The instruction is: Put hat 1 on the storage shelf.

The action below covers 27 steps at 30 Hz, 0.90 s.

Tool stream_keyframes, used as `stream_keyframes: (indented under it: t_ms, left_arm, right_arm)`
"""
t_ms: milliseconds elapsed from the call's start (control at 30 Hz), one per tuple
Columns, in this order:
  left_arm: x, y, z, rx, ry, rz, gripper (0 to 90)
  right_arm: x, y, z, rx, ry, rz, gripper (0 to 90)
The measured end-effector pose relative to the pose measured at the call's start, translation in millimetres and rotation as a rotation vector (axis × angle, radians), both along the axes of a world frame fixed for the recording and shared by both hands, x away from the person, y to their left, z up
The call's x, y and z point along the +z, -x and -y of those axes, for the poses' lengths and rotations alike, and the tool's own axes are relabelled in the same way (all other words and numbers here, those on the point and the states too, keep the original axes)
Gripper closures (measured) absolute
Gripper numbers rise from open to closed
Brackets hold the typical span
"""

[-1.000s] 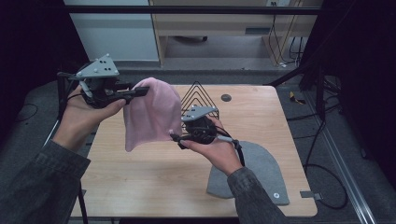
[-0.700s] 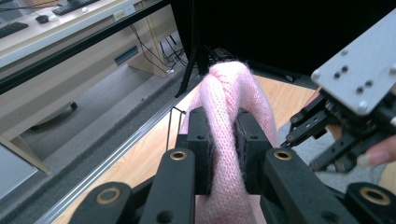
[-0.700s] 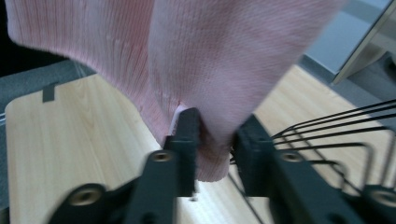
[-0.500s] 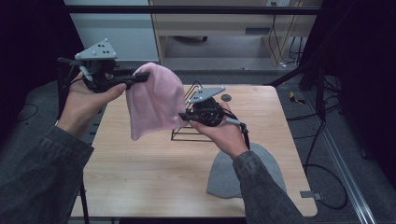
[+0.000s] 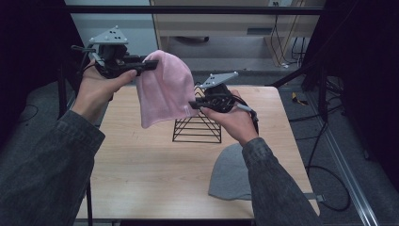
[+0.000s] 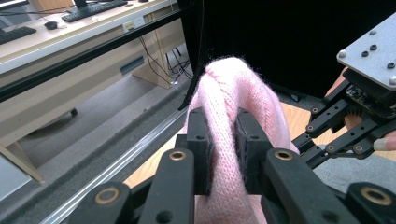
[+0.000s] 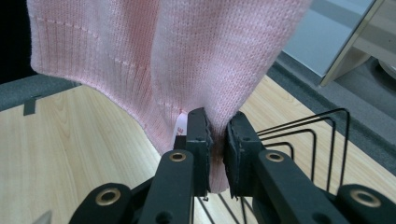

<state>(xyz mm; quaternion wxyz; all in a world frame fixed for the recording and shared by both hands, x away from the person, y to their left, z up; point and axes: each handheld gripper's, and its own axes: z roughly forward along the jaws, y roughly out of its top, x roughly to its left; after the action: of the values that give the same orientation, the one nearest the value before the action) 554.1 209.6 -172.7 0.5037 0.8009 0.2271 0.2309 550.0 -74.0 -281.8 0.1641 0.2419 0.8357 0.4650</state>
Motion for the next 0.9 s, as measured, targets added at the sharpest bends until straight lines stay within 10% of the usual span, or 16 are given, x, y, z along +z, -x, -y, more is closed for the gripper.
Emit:
stream_keyframes:
  t_ms: [900]
  left_arm:
    - [-5.7, -44.8, 33.8, -0.039, 0.021, 0.007, 77.9]
  right_arm:
    - [-3.9, -33.9, 29.8, -0.068, -0.02, -0.006, 81.9]
